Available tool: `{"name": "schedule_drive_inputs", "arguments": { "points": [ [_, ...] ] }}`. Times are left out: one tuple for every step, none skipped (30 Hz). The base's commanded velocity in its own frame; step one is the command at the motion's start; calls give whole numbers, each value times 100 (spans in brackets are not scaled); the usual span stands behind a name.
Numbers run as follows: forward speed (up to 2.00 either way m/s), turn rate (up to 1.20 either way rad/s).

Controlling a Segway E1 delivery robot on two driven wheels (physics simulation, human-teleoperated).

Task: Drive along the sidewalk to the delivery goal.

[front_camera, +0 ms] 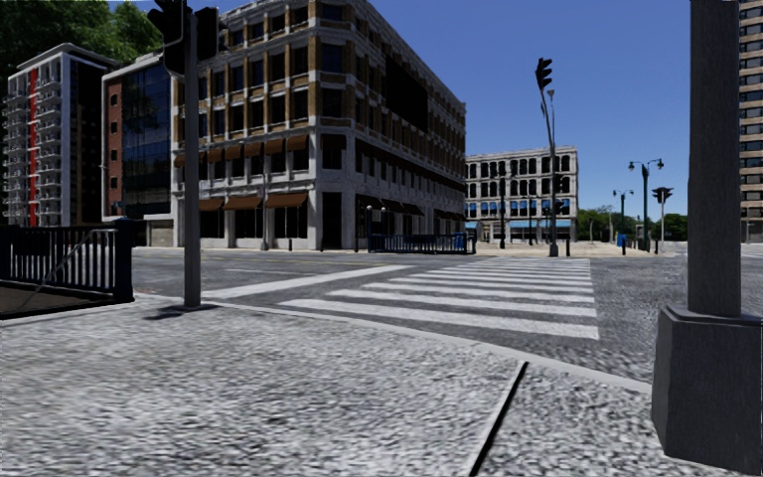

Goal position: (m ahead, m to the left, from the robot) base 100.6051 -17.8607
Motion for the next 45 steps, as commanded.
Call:
{"name": "schedule_drive_inputs", "arguments": {
  "points": [
    [200,0],
    [200,0],
    [200,0],
    [200,0],
    [200,0],
    [200,0],
    [200,0],
    [200,0],
    [200,0],
    [200,0],
    [200,0],
    [200,0],
    [200,-13],
    [200,-23],
    [200,-23],
    [200,-25],
    [200,-26],
    [200,-27],
    [200,-27],
    [200,-31],
    [200,-36],
    [200,-36],
    [200,-38],
    [200,-39],
    [200,-43],
    [200,-43],
    [200,-43],
    [200,-43],
    [200,-43],
    [200,-43],
    [200,-43],
    [200,-43],
    [200,-43],
    [200,-43],
    [200,-43],
    [200,-43],
    [200,-43],
    [200,-24],
    [200,-1],
    [200,0],
    [200,0],
    [200,0],
    [200,0],
    [200,0],
    [200,0]
  ]
}}
